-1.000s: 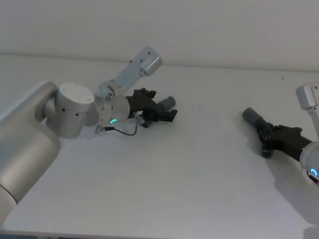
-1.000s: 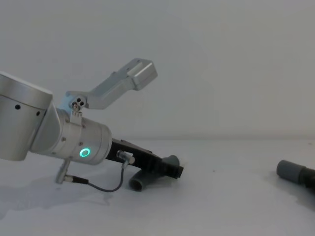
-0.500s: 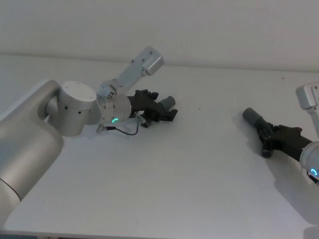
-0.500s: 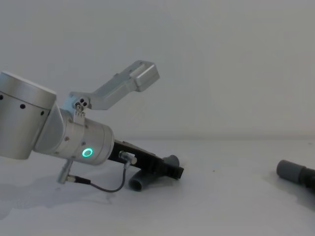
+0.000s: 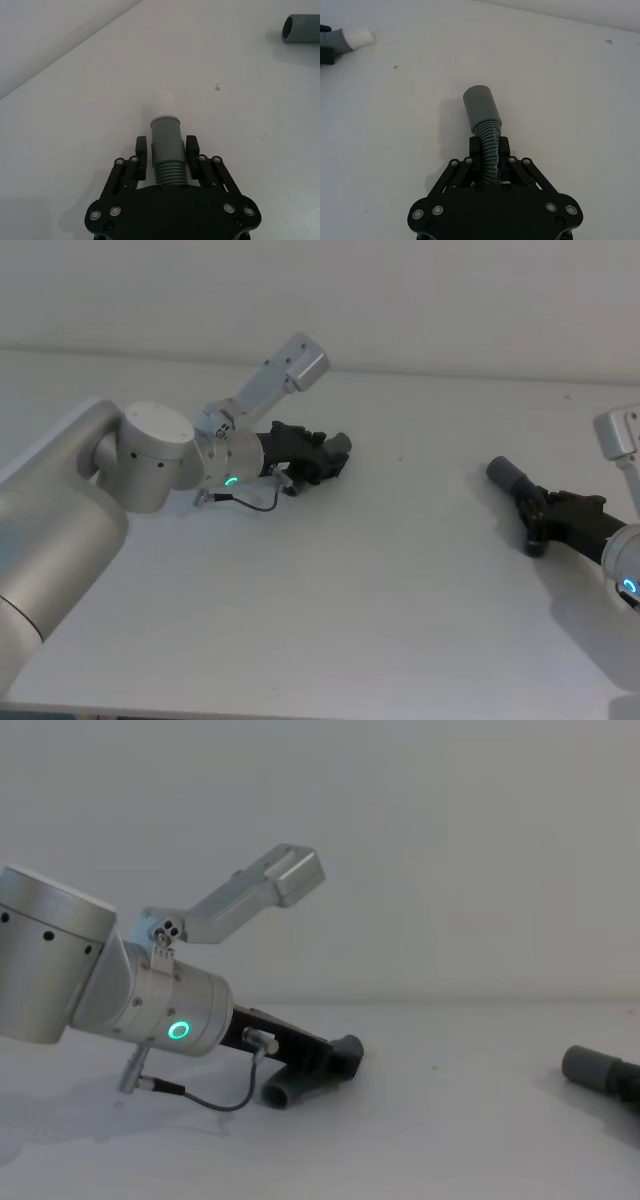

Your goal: Use both hands to pick up one end of the pipe from the table, align the ends, and insert them.

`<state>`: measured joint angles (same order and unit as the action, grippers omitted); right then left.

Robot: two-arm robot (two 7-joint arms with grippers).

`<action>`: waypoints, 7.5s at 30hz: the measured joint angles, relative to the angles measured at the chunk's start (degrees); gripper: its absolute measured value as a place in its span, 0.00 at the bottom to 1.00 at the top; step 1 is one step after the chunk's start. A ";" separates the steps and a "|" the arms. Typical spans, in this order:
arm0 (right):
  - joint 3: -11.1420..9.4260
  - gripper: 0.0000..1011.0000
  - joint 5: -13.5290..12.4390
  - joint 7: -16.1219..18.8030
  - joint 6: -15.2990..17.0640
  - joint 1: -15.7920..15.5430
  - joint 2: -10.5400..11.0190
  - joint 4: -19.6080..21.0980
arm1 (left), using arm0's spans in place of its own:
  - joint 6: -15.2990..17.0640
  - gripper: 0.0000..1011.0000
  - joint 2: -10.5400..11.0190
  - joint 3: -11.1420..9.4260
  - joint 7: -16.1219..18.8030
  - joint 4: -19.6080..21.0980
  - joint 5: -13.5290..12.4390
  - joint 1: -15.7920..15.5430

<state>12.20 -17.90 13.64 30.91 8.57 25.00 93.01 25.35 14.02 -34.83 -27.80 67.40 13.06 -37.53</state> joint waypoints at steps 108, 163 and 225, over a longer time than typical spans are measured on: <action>2.08 0.20 -11.05 48.15 -25.88 10.28 20.13 -8.99 | -3.85 0.35 2.73 -1.41 -5.91 1.86 -0.22 -0.35; 2.29 0.20 -11.46 49.52 -26.13 10.59 20.72 -9.36 | -22.84 0.35 14.82 -6.51 -31.16 11.68 2.16 -6.33; 5.78 0.20 -12.58 46.73 -26.24 9.74 21.94 -5.03 | -23.87 0.35 13.54 -9.74 -34.77 9.02 3.60 -9.54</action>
<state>17.98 -30.47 60.37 4.67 18.30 46.94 87.98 1.48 27.57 -44.57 -62.57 76.43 16.66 -47.07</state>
